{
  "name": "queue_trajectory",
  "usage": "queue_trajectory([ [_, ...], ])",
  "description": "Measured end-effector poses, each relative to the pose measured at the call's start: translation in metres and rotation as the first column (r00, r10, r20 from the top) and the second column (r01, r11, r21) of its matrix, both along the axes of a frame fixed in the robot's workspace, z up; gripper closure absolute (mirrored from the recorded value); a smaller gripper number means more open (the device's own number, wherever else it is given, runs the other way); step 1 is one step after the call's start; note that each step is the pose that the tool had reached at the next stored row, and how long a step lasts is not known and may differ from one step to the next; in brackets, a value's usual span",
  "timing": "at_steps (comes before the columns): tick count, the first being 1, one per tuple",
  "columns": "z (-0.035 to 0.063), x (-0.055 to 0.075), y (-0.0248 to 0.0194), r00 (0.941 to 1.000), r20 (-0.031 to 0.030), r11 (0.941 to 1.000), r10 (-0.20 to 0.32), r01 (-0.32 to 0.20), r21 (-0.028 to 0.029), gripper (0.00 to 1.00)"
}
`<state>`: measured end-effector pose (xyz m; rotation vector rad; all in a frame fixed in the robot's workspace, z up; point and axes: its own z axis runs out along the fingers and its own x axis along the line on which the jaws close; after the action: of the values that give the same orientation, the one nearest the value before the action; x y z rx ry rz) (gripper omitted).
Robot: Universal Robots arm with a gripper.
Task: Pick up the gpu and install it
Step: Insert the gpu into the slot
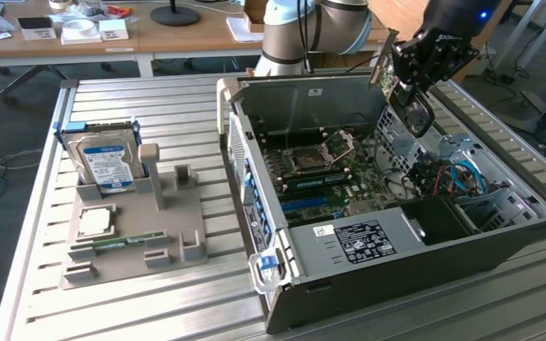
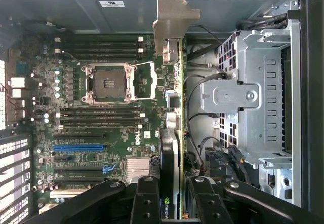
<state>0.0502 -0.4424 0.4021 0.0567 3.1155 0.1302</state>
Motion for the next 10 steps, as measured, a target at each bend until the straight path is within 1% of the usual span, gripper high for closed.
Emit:
queue_trajectory([
  [10,0.0000,0.0000,0.0000,1.0000,0.0000,1.0000,0.004,-0.004,0.0000,0.73],
])
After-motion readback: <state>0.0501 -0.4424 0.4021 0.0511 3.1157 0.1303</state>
